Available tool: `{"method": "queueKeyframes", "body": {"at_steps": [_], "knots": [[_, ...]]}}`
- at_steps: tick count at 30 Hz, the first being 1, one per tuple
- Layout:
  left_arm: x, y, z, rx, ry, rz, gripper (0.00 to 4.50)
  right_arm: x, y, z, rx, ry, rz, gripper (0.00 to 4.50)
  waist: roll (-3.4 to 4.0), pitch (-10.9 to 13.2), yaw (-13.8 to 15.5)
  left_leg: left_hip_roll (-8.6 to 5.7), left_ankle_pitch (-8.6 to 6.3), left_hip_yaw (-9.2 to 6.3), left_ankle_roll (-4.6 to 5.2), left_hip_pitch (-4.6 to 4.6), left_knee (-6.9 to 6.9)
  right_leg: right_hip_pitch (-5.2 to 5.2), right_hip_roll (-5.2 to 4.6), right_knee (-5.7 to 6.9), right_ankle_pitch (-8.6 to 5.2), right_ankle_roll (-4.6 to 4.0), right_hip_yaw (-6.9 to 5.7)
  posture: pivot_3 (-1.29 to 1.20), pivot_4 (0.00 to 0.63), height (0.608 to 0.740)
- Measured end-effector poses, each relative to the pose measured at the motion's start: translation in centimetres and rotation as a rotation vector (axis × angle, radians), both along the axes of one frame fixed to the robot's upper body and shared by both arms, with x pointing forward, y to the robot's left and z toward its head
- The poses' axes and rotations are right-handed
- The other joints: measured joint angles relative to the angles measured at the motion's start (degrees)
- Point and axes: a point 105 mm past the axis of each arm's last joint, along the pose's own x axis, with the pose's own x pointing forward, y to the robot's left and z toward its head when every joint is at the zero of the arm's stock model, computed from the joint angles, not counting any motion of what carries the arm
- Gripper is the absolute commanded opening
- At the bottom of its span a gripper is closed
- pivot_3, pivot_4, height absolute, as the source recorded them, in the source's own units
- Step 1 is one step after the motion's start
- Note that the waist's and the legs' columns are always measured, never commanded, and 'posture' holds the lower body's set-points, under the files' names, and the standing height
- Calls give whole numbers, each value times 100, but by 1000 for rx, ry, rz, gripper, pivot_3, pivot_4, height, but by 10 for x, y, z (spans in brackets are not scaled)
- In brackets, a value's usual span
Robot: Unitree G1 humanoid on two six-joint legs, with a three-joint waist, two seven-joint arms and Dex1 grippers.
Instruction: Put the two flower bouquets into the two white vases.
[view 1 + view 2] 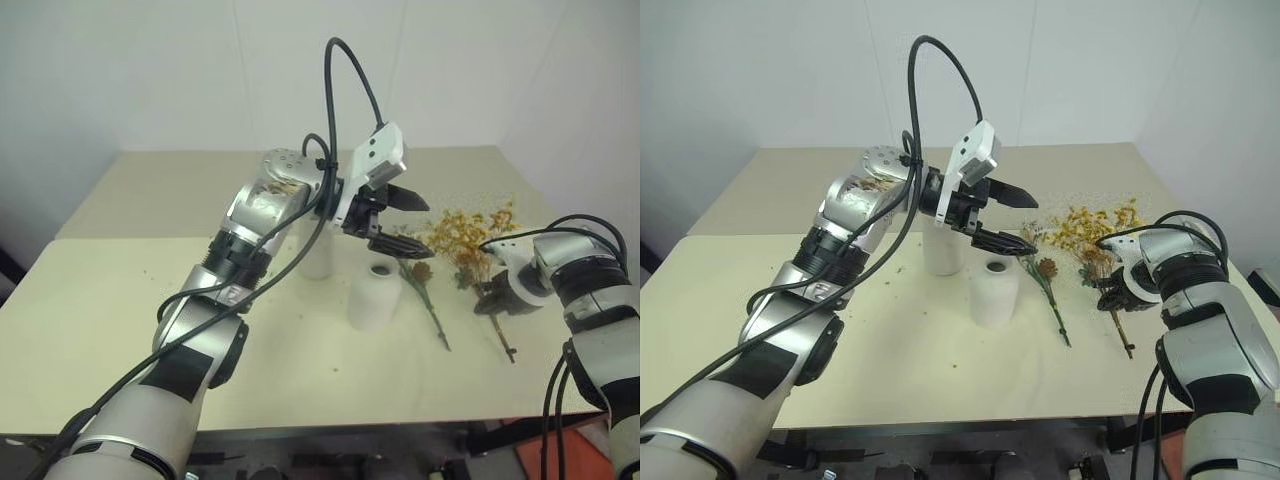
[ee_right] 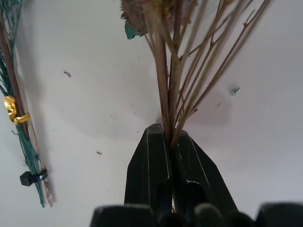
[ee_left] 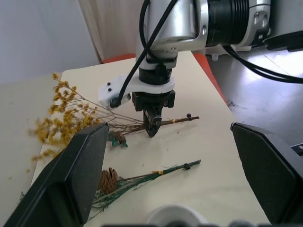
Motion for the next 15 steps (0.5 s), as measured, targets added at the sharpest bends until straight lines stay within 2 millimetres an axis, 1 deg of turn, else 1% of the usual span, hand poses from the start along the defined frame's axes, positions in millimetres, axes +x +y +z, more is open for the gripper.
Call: {"method": "queueKeyframes", "body": {"at_steps": [4, 7, 10, 13, 15], "knots": [[6, 13, -5, 9, 6, 39, 4500, 3, -3, 8, 39, -50, -70, 35, 2, 1, -9, 0, 0, 0, 0, 0, 0, -1, -1, 2, 0, -1, 1, 0, 150, 740], [12, 24, -2, 3, -7, 84, 4500, 8, -6, 22, 48, -121, -127, 35, 3, 2, -8, -1, 0, -1, 0, -2, -2, -3, -2, 2, 0, -1, 1, 0, 150, 740], [19, 40, 6, -17, -25, 142, 4500, 14, -7, 44, 63, -235, -168, 35, 4, 2, -4, -1, 0, -1, 0, -5, -4, -6, -2, 2, 0, -1, 1, 0, 150, 740], [25, 55, 10, -27, -39, 202, 4500, 20, -8, 76, 65, -395, -196, 35, 5, 3, 4, -1, 0, -2, 0, -6, -4, -7, -3, 2, 0, -1, 0, 0, 150, 740], [29, 65, 12, -32, -46, 241, 4500, 25, 1, 98, 62, -516, -181, 35, 5, 3, -5, -1, 0, -2, 0, -5, -4, -7, -3, 4, 0, -1, 1, 0, 150, 740]]}}
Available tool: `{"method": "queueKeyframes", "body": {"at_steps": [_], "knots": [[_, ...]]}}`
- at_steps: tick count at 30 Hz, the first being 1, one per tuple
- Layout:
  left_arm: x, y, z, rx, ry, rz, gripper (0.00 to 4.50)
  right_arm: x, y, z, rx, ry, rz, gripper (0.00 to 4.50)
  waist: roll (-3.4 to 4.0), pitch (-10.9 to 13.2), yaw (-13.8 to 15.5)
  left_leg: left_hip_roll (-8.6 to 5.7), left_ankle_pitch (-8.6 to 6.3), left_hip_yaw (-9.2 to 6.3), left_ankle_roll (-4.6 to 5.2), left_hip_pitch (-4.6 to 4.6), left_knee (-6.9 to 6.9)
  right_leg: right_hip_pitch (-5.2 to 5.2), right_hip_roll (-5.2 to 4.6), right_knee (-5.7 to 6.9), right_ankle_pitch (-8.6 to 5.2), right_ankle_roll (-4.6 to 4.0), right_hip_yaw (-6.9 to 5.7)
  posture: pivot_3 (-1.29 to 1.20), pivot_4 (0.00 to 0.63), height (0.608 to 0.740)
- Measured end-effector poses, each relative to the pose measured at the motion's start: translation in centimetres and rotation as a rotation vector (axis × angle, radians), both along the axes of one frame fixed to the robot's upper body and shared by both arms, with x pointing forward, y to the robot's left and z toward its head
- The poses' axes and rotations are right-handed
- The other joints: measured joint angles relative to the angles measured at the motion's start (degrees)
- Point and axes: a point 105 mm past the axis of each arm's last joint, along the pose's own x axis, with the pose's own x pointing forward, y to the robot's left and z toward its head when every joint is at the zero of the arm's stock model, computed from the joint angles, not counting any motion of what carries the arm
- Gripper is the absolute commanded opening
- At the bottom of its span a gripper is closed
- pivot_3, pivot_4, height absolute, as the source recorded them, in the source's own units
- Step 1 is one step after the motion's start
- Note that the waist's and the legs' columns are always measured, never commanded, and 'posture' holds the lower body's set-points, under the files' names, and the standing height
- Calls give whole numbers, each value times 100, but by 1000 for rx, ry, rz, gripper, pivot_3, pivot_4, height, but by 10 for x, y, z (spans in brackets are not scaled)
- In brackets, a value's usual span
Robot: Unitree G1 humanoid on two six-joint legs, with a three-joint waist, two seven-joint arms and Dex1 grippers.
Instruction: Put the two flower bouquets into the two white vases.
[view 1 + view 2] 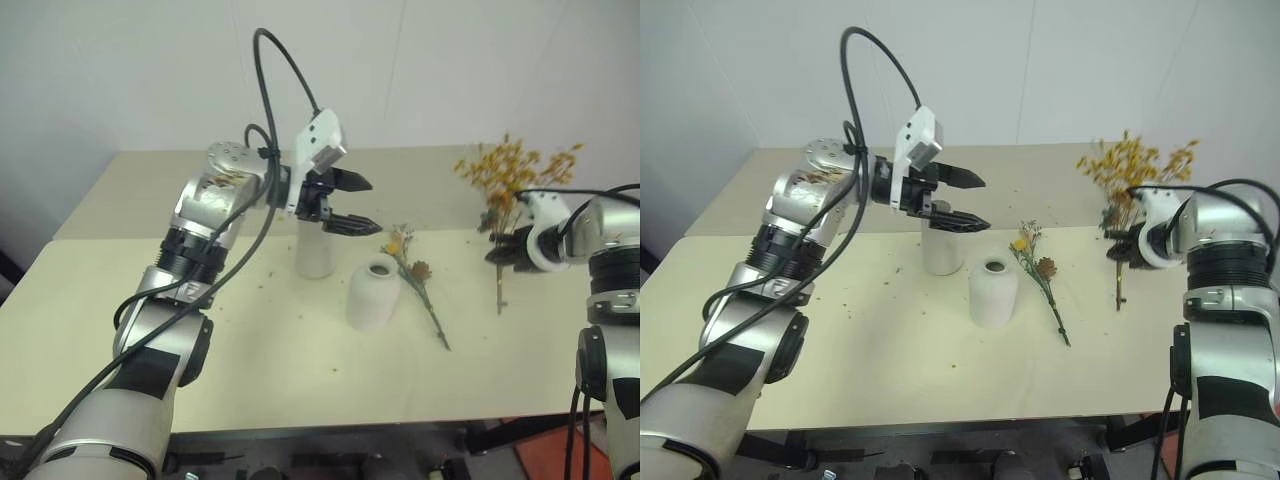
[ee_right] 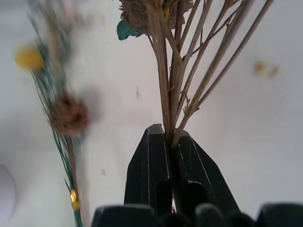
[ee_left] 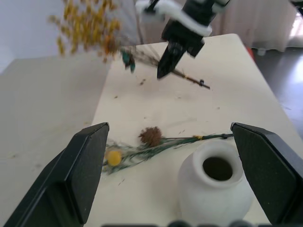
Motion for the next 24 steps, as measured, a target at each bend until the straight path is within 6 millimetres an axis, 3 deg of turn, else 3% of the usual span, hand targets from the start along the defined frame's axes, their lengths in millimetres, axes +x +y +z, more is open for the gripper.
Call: {"method": "queueKeyframes", "body": {"at_steps": [5, 11, 17, 20, 24], "knots": [[12, 19, 6, -4, -34, 133, 4500, 14, 60, 54, -16, -357, 147, 35, 1, -1, -20, 2, 0, -2, 0, 3, -3, -2, 3, 6, 0, 0, 1, 0, 150, 740], [21, 48, -4, 26, -7, 323, 4500, 21, 119, 91, 11, -680, 262, 35, 2, -1, -7, -2, 1, -5, -2, -2, -1, -5, -3, 44, 2, -1, -3, 0, 150, 740], [25, 70, -14, 38, 43, 512, 4500, 26, 156, 103, 110, -855, 336, 35, 2, 0, -5, -4, 5, -9, -7, -2, -1, -7, -5, 47, 2, -2, -8, 0, 150, 740], [22, 78, -12, 36, 32, 570, 4500, 28, 175, 101, 167, -890, 384, 35, 3, 0, -16, -1, 5, -10, -8, 1, -5, -9, -3, 50, 2, -2, -8, 0, 150, 740], [15, 89, -23, 55, 64, 611, 4500, 22, 202, 103, 215, -949, 484, 35, 4, 1, -38, 1, 6, -10, -11, 6, -5, -10, -1, 56, 3, -3, -6, 0, 150, 740]]}}
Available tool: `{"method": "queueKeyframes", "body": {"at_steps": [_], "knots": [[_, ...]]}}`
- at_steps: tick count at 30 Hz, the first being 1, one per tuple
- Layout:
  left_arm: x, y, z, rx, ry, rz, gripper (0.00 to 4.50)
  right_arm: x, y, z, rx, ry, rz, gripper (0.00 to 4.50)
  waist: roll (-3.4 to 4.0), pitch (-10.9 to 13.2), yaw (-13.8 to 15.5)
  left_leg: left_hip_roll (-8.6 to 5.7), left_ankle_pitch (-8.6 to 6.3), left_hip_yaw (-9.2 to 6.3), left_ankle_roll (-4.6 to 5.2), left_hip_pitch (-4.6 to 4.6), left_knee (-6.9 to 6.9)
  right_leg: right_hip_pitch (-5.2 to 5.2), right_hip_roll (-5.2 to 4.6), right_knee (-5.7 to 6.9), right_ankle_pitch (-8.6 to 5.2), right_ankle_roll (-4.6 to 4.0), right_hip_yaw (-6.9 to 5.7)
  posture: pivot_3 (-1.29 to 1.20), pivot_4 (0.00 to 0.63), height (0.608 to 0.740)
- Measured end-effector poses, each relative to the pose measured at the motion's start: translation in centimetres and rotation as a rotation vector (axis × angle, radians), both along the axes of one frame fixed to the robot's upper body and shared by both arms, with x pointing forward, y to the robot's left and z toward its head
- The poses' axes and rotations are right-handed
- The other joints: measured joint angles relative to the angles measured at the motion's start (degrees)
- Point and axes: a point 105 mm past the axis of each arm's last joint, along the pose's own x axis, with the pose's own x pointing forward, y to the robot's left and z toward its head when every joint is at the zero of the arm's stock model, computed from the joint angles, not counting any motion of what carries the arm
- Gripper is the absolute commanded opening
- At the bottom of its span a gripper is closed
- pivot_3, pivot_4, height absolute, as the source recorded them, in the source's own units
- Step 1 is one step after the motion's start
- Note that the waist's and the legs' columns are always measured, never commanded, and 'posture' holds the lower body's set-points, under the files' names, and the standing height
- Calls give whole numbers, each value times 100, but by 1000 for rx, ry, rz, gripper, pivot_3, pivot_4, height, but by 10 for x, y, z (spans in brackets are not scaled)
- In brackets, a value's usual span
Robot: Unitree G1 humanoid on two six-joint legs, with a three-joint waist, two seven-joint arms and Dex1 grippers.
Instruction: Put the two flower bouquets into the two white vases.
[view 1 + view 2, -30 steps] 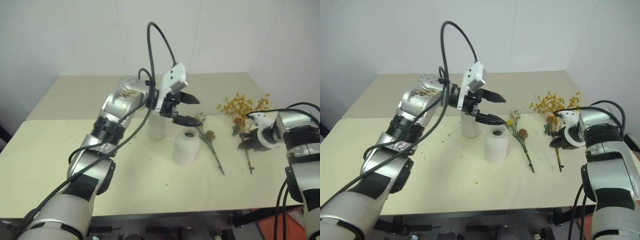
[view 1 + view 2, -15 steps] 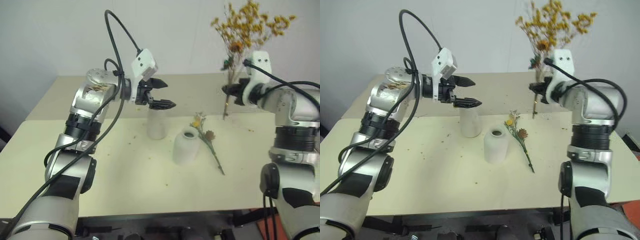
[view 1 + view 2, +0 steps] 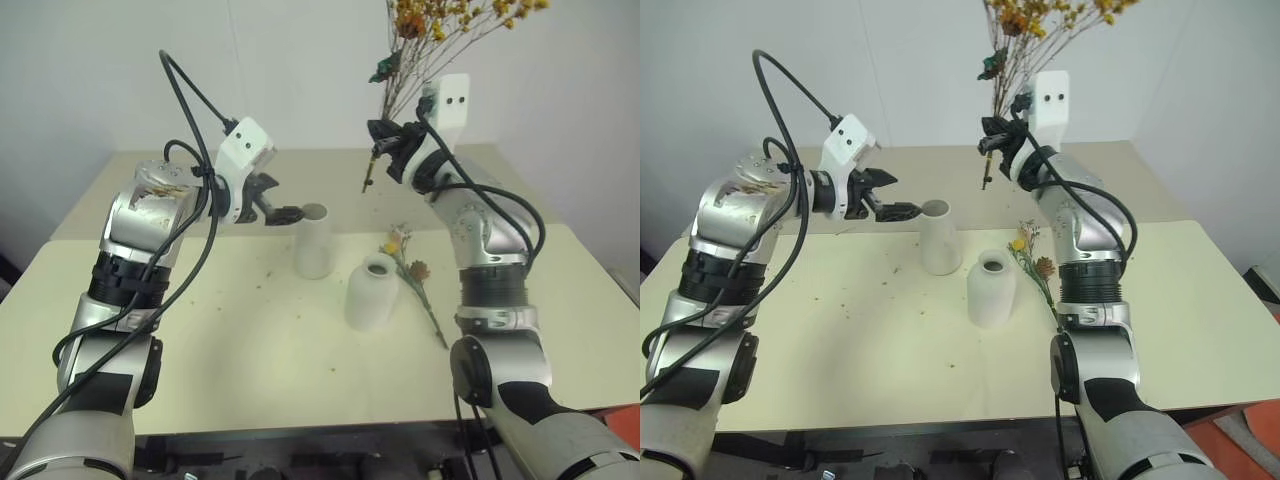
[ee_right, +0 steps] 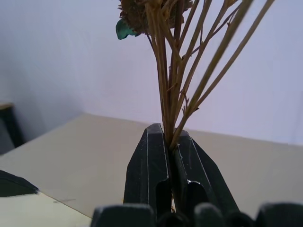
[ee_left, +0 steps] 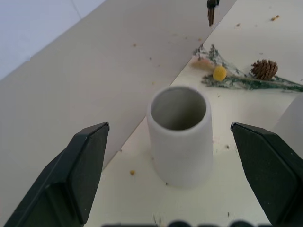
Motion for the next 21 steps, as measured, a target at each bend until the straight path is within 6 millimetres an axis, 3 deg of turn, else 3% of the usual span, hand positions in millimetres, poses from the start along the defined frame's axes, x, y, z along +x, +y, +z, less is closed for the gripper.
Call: {"method": "queueKeyframes", "body": {"at_steps": [11, 21], "knots": [[-13, 7, -1, -33, 6, 18, 4500, -15, 58, -5, -3, -69, 178, 35, 1, 1, 12, 1, 1, -3, -3, 0, 0, 0, 0, 2, 0, -1, -4, 0, 150, 740], [-16, 5, -4, -41, 10, 18, 4500, -13, 68, -29, -79, -57, 186, 35, 1, 1, 13, 1, 1, -4, -3, 0, 0, -1, 0, 1, 0, -1, -4, 0, 150, 740]]}}
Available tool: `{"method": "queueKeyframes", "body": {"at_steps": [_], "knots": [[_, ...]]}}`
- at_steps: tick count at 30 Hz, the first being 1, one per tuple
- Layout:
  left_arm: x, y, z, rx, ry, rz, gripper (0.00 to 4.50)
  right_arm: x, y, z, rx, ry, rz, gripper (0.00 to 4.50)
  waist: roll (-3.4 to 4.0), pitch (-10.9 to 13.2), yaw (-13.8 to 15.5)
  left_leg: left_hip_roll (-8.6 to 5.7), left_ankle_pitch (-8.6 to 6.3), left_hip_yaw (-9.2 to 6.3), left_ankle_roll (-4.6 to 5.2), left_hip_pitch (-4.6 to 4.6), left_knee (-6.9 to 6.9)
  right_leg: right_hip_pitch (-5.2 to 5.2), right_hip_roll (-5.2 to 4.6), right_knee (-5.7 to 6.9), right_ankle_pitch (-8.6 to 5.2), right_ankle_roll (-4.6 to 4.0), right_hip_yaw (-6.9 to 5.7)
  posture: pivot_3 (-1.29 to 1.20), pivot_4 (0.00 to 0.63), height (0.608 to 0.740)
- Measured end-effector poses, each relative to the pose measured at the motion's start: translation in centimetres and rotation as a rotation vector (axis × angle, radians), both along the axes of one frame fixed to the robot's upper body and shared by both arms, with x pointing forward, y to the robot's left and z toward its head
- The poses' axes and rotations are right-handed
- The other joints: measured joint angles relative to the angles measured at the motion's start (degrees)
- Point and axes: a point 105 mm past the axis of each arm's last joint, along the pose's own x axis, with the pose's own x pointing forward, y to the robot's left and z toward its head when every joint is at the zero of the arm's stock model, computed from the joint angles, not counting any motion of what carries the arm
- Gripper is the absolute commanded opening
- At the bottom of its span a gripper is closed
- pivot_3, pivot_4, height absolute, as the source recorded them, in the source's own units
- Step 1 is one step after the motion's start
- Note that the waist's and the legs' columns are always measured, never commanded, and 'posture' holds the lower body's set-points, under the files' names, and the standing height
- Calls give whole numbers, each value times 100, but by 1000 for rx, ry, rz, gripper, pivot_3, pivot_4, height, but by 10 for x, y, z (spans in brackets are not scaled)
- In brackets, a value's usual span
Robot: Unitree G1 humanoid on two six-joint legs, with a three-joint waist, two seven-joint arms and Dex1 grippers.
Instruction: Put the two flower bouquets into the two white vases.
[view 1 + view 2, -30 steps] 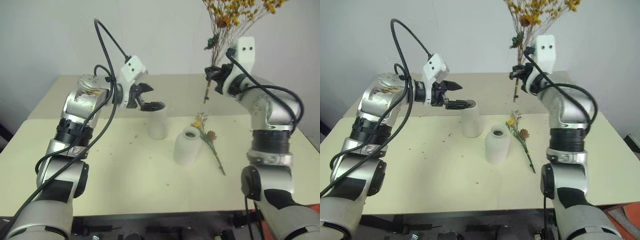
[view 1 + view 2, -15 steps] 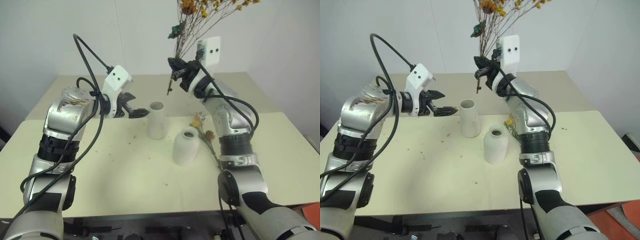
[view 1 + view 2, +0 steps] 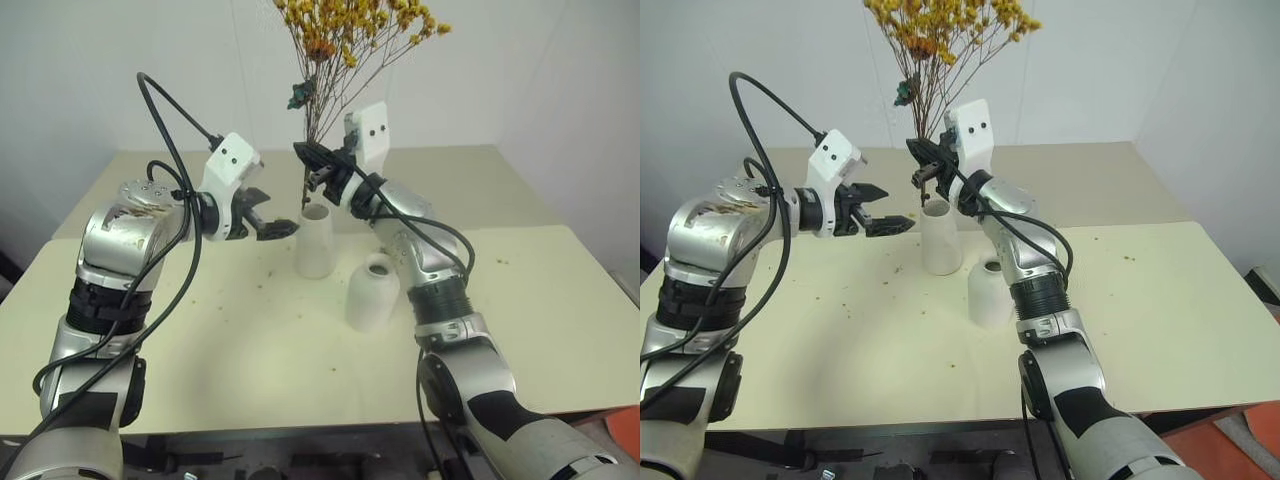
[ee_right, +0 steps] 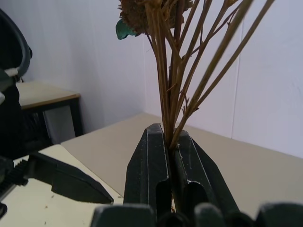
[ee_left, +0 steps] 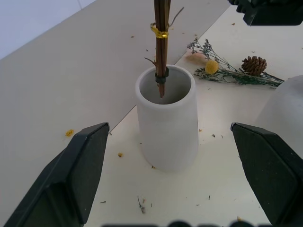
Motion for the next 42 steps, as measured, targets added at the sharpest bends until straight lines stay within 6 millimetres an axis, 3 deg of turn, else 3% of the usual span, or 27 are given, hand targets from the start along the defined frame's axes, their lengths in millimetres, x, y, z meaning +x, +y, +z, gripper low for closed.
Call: {"method": "queueKeyframes", "body": {"at_steps": [6, 11, 14, 18, 28, 33, 42], "knots": [[-1, -1, -1, -5, 5, -5, 4500, 2, -4, -5, -46, -33, -34, 35, 0, 0, 0, 0, 0, 0, 0, 0, 0, 0, 0, -1, 0, 0, 0, 0, 150, 740], [-1, -2, -1, -4, 5, -14, 4500, 8, -1, -32, -144, 3, -56, 35, 0, 0, -6, 0, 0, 1, 0, 0, 0, -1, 1, -1, 0, 0, 1, 0, 150, 740], [-1, -3, -2, -2, 6, -16, 4500, 7, 2, -36, -163, 5, -49, 35, 0, 0, -3, 0, 0, 0, 0, -2, 0, -2, 0, -1, 0, 0, 0, 0, 150, 740], [-1, -3, -2, 0, 5, -19, 4500, 8, 2, -39, -168, 9, -52, 1110, 0, 0, 0, 0, 0, 1, 0, -1, 0, -1, 0, -1, 0, 0, 1, 0, 150, 740], [-1, -4, 0, 8, -14, -30, 4500, 9, -2, -41, -205, -9, -59, 4485, 0, 0, 0, 0, 0, 1, 0, -2, -1, -2, 0, -2, 0, 0, 0, 0, 150, 740], [-8, -12, 4, 7, -41, -106, 4500, -1, -8, -35, -238, -38, -53, 4485, 0, 0, 6, 0, 0, 0, 0, -4, -1, -2, 0, -3, 0, 0, 0, 0, 150, 740], [-27, -17, -2, 44, -38, -223, 4500, -18, -46, -38, -316, -25, -98, 4485, 0, 0, 6, 0, 0, 2, 0, -5, -2, -1, 1, -7, 0, 0, 1, 0, 150, 740]]}}
